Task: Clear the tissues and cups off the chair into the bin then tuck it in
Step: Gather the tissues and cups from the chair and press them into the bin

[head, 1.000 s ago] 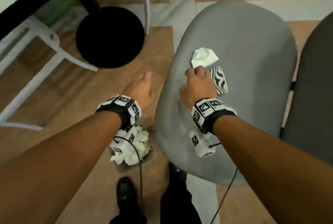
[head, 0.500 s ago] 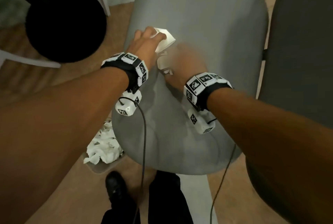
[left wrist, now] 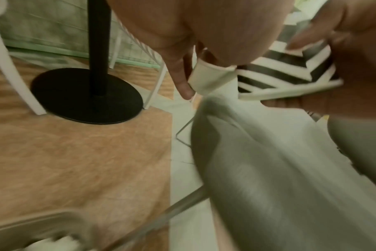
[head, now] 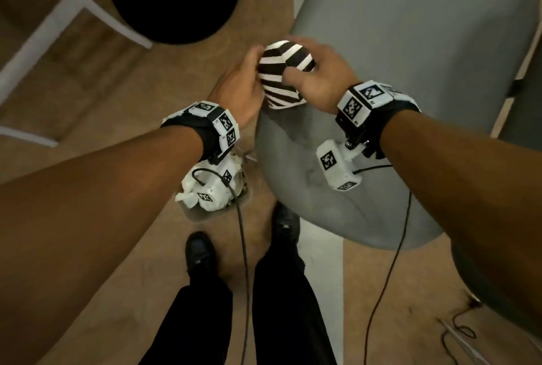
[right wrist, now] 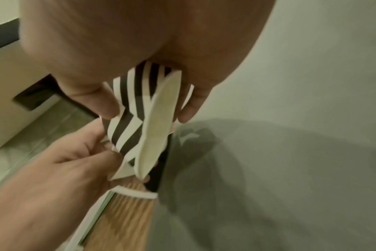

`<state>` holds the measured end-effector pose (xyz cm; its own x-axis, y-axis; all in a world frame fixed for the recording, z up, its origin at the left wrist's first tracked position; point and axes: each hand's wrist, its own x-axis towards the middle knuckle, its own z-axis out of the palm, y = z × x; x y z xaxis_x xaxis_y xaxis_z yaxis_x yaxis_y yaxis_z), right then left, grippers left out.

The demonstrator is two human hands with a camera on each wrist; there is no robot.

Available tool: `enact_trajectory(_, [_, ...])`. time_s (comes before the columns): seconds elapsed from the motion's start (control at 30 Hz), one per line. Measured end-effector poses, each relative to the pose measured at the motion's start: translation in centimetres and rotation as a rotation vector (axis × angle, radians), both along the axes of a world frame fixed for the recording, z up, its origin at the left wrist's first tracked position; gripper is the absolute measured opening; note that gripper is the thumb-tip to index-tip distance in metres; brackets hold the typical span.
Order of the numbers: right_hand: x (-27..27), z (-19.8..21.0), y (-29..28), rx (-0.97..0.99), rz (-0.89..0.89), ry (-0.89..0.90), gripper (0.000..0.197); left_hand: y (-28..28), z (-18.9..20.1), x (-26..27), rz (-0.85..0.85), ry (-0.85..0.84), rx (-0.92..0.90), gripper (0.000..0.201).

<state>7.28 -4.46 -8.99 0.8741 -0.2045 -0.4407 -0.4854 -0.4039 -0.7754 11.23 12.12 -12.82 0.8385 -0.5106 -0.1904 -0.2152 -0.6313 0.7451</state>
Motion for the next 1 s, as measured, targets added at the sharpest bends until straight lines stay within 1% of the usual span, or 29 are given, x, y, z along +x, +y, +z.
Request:
enact_trajectory(0.07, [0.5, 0.2, 4.4, 0.046, 0.094, 0.050, 0.033, 4.7, 0.4, -1.4, 0.069, 0.040, -0.041, 0.043])
enact_trajectory(0.13, [0.7, 0.2, 8.6, 0.012, 0.181, 0.109, 0.013, 9.3, 0.0, -2.8, 0.181, 0.072, -0.079, 0.037])
enact_trajectory(0.17, [0.6, -0.1, 10.7, -0.018, 0.228, 0.124, 0.007, 11.6, -0.3, -3.5, 0.225, 0.085, -0.083, 0.035])
enact_trajectory(0.27, [0.0, -1.6, 16.2, -0.011, 0.342, 0.097, 0.005, 17.4, -2.2, -5.0, 0.351, 0.161, -0.044, 0.032])
enact_trajectory(0.33, [-0.8, -3.3, 18.9, -0.066, 0.408, 0.092, 0.017, 20.1, -3.5, -5.9, 0.400, 0.263, -0.015, 0.032])
enact_trajectory(0.4, [-1.7, -5.5, 20.8, -0.189, 0.470, 0.132, 0.014, 22.0, -5.4, -6.9, 0.386, 0.354, 0.013, 0.028])
enact_trajectory(0.43, [-2.3, -6.8, 21.4, -0.257, 0.502, 0.173, 0.015, 22.7, -6.5, -7.6, 0.370, 0.365, 0.050, 0.028])
enact_trajectory(0.53, [-3.8, -10.8, 22.2, -0.439, 0.582, 0.298, 0.023, 24.0, -10.3, -9.0, 0.366, 0.315, 0.214, 0.033])
enact_trajectory(0.6, [-4.5, -13.7, 22.0, -0.579, 0.643, 0.351, 0.028, 24.8, -13.1, -9.6, 0.413, 0.308, 0.313, 0.040])
enact_trajectory(0.67, [-4.9, -16.0, 22.1, -0.664, 0.755, 0.380, 0.029, 25.4, -15.9, -10.2, 0.476, 0.343, 0.370, 0.046])
enact_trajectory(0.77, [-5.3, -20.6, 22.9, -0.654, 0.944, 0.375, 0.030, 25.3, -19.5, -10.9, 0.496, 0.378, 0.291, 0.041])
enact_trajectory(0.87, [-5.2, -26.9, 24.7, -0.678, 1.110, 0.369, 0.042, 24.7, -22.0, -10.7, 0.483, 0.309, 0.227, 0.035])
enact_trajectory(0.9, [-5.3, -28.6, 25.3, -0.704, 1.134, 0.375, 0.042, 24.8, -22.7, -10.7, 0.488, 0.282, 0.221, 0.033])
enact_trajectory(1.0, [-5.5, -32.2, 25.8, -0.764, 1.122, 0.412, 0.030, 25.0, -23.8, -11.2, 0.479, 0.212, 0.235, 0.033])
